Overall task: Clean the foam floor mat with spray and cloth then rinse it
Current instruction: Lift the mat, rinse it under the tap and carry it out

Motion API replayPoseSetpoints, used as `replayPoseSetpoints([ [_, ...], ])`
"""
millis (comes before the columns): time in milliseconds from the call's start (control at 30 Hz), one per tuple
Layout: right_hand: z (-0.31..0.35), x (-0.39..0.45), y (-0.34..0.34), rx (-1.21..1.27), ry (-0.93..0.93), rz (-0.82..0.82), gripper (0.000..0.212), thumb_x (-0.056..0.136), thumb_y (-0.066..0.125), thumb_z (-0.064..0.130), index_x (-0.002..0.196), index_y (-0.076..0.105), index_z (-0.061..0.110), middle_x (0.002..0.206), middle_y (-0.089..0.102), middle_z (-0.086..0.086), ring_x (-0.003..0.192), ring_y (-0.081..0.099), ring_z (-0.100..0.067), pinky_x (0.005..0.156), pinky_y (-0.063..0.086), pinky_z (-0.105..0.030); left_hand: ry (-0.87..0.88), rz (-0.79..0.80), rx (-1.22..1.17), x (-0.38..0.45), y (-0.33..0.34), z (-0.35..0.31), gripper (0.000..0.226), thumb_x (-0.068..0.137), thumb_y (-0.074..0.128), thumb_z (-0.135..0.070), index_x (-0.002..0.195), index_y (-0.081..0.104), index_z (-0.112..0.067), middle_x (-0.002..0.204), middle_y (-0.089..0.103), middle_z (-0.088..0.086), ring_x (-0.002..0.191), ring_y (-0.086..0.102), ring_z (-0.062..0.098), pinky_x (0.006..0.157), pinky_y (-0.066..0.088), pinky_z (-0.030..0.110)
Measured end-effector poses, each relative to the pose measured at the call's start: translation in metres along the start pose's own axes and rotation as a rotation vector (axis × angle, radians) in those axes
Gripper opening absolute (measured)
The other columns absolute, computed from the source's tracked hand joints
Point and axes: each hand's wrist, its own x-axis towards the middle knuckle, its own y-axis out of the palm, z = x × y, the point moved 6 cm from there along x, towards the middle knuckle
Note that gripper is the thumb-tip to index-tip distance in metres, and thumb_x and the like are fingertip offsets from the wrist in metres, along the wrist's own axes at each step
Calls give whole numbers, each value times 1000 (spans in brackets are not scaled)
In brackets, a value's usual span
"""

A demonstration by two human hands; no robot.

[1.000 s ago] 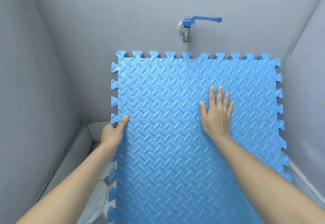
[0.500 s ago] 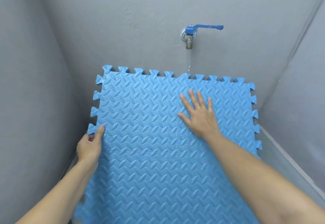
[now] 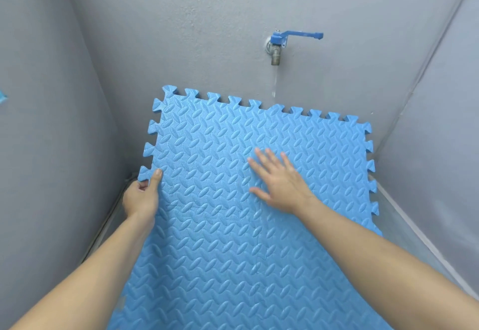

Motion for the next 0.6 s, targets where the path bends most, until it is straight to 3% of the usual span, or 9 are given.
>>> replayPoseSetpoints([
  [133,-49,39,-115,46,238,-506,66,95,46,35,151,28,5,161,21,-15,149,17,-30,121,9,-46,-2,12,4,4,-1,1,55,81,63,-58,94,61,-5,89,60,4,82,54,22,74,39,34],
  [200,-66,57,-167,24,308,-625,70,94,45,31,153,20,2,162,15,-17,150,11,-30,121,6,-46,-9,17,0,6,0,2,55,81,63,-58,94,61,-5,89,60,4,81,54,23,73,39,34],
  [367,-95,94,-184,-54,408,-354,82,88,45,17,153,-2,-2,162,-8,-19,151,-8,-29,122,-2,-41,-14,33,-8,8,3,4,54,81,63,-58,96,60,-6,95,60,5,88,55,24,76,40,35],
  [600,-97,100,-179,-35,420,-237,96,76,48,13,152,-9,-2,161,-17,-19,149,-17,-32,122,3,-43,-14,37,16,10,3,5,56,80,62,-61,98,60,-7,98,62,4,89,56,23,79,42,36],
])
